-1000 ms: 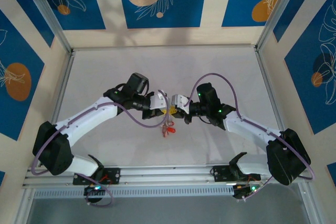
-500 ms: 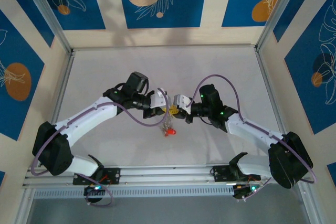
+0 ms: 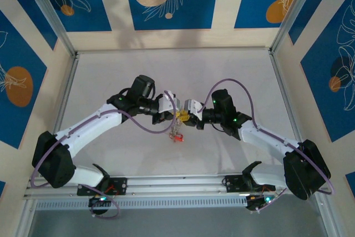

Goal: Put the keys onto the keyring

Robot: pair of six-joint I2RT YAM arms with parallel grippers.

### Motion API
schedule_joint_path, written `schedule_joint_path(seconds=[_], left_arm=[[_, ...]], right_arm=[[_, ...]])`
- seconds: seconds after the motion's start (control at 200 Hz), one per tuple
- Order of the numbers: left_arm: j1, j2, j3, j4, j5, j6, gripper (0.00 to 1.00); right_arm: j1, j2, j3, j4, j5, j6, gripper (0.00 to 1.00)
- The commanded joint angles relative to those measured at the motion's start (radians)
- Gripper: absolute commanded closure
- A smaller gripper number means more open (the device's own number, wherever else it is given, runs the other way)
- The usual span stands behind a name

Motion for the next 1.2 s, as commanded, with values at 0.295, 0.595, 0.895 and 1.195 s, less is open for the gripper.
schedule_joint_path(seconds=[0.295, 0.595, 0.895, 1.195], left_arm=[[0.004, -0.001, -0.015, 0.075, 0.09, -0.01, 1.0], [0.004, -0.012, -0.03, 0.094, 0.087, -0.007, 1.0], [0.025, -0.022, -0.013, 0.039, 0.012, 0.0, 1.0], [0.052, -0.049, -0.01, -0.078, -0.098, 0.076, 1.0]], right_arm=[[-0.034, -0.041, -0.044, 0.103, -0.082, 0.073, 0.84], [-0.041, -0.039, -0.048, 0.129, -0.1, 0.091, 0.82], [-0.052, -0.05, -0.041, 0.091, -0.103, 0.073, 1.0], [-0.066, -0.065, -0.041, 0.098, -0.108, 0.071, 1.0]])
